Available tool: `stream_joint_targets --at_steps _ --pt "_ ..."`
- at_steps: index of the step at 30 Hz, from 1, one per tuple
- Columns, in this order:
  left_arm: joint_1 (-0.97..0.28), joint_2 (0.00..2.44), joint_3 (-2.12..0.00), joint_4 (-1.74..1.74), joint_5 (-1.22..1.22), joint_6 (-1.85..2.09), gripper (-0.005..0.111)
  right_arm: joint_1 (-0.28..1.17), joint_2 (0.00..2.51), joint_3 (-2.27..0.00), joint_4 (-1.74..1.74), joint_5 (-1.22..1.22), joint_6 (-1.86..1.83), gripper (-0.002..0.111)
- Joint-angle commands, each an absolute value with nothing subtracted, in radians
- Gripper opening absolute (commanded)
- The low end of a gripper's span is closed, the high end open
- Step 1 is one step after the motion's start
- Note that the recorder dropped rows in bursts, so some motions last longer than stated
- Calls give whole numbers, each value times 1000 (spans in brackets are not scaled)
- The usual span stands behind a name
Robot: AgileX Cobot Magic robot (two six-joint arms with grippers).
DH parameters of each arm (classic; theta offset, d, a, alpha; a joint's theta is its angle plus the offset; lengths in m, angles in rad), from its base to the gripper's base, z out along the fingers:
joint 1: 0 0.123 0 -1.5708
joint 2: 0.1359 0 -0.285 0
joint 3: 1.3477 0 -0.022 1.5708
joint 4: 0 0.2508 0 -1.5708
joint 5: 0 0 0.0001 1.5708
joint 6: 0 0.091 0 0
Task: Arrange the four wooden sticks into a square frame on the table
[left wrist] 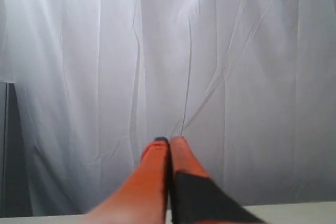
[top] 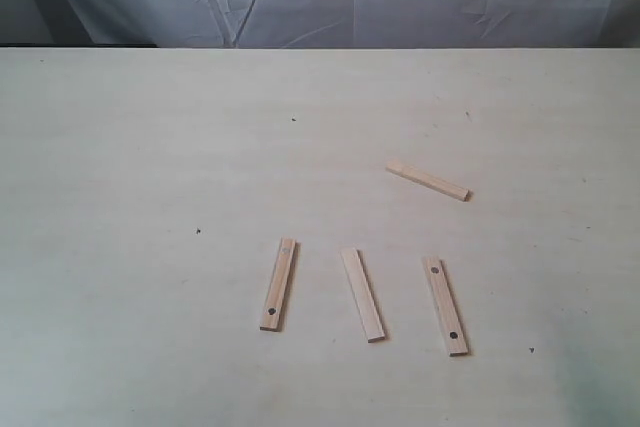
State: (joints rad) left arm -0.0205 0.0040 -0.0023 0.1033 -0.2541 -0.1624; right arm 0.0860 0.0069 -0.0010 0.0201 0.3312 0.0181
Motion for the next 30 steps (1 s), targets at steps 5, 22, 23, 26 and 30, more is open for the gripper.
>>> stream_joint_targets --at_steps 5,22,23,26,30 --pt "-20 50 -103 50 -98 -264 0 81 0 0 21 326 18 0" --pt "-20 817 -577 21 600 -255 0 81 0 0 21 324 18 0" --pt "-20 825 -577 0 597 -249 0 81 0 0 21 324 18 0" --pt "-20 857 -583 -42 545 -240 0 81 0 0 21 324 18 0" --pt "-39 909 -630 -123 540 -175 0 81 0 0 21 324 18 0"
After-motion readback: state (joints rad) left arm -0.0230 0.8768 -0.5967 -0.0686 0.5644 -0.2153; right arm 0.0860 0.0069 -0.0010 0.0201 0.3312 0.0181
